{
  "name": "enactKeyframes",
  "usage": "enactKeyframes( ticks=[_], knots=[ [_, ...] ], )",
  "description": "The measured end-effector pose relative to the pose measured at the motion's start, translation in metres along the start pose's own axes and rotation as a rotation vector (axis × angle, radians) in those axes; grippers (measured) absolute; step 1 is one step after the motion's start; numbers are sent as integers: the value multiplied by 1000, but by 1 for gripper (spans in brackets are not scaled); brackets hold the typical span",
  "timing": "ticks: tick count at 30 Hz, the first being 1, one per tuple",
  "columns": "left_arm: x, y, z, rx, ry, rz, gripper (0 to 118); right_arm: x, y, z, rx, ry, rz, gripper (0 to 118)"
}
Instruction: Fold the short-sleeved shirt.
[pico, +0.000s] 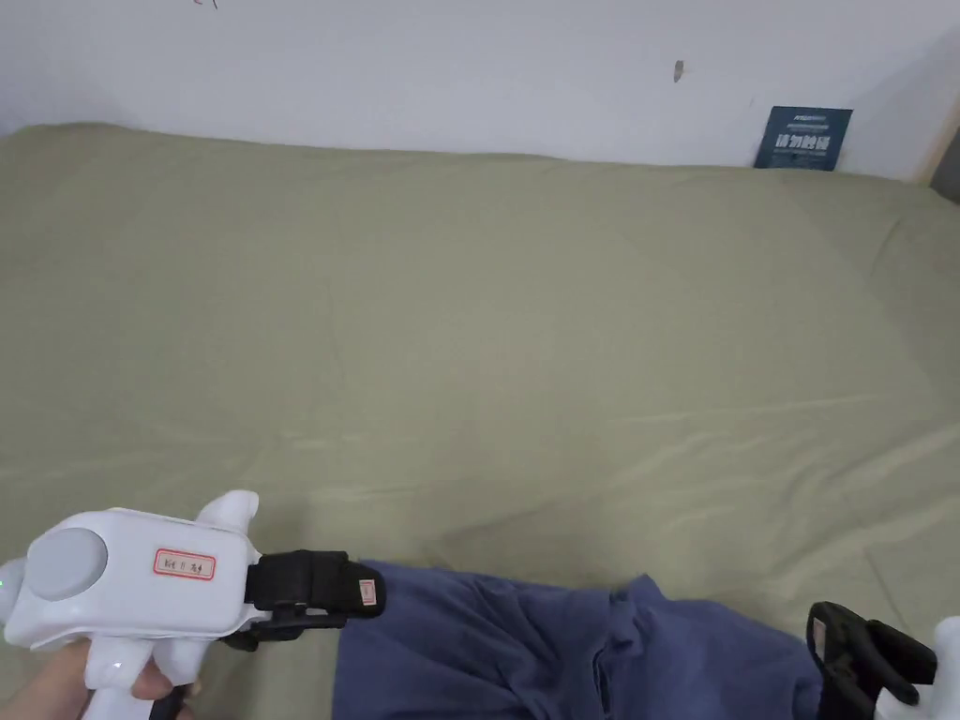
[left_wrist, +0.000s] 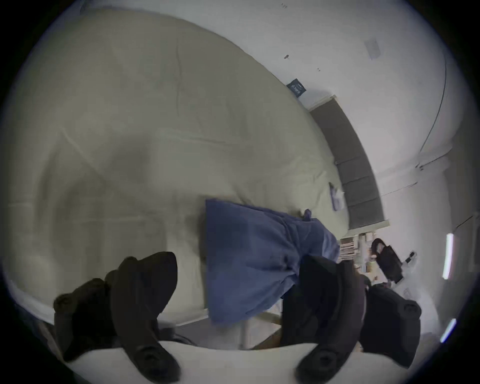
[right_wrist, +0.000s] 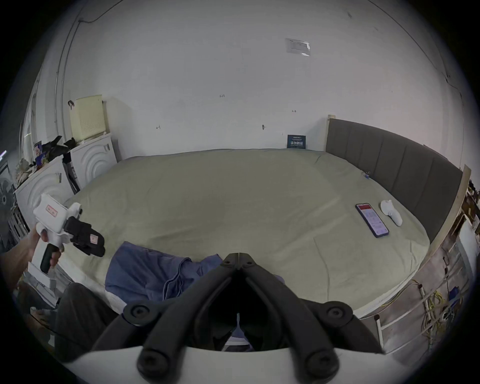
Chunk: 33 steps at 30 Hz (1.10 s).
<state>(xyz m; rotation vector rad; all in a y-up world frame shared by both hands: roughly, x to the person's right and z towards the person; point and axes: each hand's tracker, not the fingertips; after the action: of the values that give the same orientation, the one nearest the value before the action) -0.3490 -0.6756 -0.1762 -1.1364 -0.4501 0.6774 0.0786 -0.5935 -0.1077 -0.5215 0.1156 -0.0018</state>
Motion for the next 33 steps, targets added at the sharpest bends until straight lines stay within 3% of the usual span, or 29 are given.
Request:
enactKeyframes(
  ticks=[5, 8, 12, 13, 14, 23, 26, 33],
  knots=[
    [-20, 10, -42, -102, -175, 83, 100, 0, 4, 0, -3, -14, 18, 0],
    [-22, 15, -51, -62, -332, 182, 96, 2, 5, -2, -7, -22, 18, 0],
    [-15, 14, -72, -101, -299, 103, 88, 6, 4, -7, -18, -32, 21, 0],
    [-12, 15, -74, -98, -255, 93, 57, 8, 3, -7, -22, -34, 19, 0],
    [-13, 16, -79, -98, -212, 67, 16, 10, 3, -8, -23, -34, 13, 0],
    [-9, 21, -38, 33, -128, 77, 16, 17, 8, -10, -18, -37, 12, 0],
    [-15, 25, 1, 100, -90, 154, 16, 15, 14, -10, -2, -28, 26, 0],
    [-40, 16, 96, 277, 203, 289, 16, 2, 23, -15, 29, 16, 53, 0]
  ],
)
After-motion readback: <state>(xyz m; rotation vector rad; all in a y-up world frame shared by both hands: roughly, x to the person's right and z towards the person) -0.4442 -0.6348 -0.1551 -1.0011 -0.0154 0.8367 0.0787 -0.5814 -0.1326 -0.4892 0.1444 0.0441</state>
